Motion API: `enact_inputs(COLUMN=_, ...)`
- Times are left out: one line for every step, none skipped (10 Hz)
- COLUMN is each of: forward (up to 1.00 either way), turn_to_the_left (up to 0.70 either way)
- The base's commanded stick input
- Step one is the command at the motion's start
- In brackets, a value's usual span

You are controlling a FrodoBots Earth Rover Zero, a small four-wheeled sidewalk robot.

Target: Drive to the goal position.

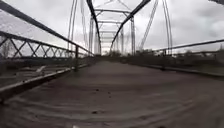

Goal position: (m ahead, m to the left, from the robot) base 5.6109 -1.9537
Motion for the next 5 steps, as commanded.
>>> enact_inputs(forward=0.70, turn_to_the_left=0.00)
enact_inputs(forward=0.70, turn_to_the_left=0.00)
enact_inputs(forward=0.70, turn_to_the_left=0.00)
enact_inputs(forward=0.70, turn_to_the_left=0.00)
enact_inputs(forward=0.70, turn_to_the_left=0.00)
